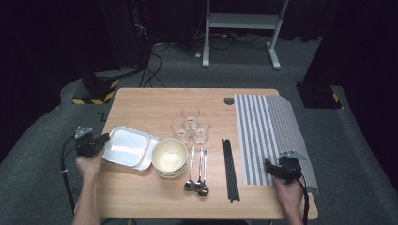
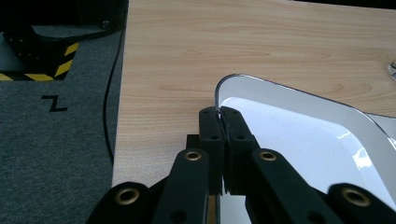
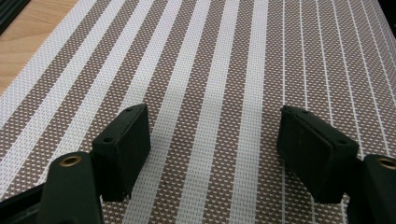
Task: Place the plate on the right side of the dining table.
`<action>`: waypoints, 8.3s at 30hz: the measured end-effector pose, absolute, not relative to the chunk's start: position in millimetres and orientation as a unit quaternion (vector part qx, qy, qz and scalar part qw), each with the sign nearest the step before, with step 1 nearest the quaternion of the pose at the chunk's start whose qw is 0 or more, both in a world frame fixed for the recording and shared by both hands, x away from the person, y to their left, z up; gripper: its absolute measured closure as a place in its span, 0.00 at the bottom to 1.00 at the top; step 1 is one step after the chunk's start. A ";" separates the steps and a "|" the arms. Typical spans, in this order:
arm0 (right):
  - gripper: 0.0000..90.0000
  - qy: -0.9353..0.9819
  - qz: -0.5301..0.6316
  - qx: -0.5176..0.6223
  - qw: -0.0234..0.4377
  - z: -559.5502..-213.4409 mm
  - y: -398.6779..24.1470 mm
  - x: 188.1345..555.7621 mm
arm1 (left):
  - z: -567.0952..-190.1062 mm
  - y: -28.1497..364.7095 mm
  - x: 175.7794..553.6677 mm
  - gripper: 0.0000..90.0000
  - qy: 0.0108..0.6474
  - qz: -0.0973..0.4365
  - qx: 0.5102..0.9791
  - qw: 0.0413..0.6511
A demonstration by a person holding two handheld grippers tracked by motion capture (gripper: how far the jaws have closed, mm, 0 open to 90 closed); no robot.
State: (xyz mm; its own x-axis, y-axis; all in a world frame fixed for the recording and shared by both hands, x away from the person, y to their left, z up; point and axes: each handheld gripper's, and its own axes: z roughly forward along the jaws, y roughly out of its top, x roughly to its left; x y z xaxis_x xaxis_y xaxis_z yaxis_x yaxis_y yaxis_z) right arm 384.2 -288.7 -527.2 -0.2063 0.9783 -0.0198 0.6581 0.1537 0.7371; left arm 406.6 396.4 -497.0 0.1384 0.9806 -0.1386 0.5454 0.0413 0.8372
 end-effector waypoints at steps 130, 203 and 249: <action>0.30 0.714 0.307 0.572 0.262 -527.1 -288.3 383.8 | -465.0 375.8 402.2 0.99 0.603 0.206 0.618 0.461; 0.29 0.714 0.308 0.573 0.261 -527.1 -288.4 383.9 | -408.9 335.7 414.7 0.99 0.574 0.198 0.621 0.496; 0.30 0.713 0.308 0.574 0.259 -527.0 -288.5 384.0 | -404.4 288.0 429.5 0.99 0.545 0.176 0.642 0.509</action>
State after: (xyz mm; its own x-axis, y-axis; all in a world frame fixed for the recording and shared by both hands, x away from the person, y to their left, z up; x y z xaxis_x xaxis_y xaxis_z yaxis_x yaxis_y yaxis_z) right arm 384.0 -288.5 -527.0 -0.2062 0.9784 -0.0163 0.6586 0.1511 0.7371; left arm 429.5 288.0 -404.4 0.3434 0.8796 -0.3291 0.5208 0.1133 0.8461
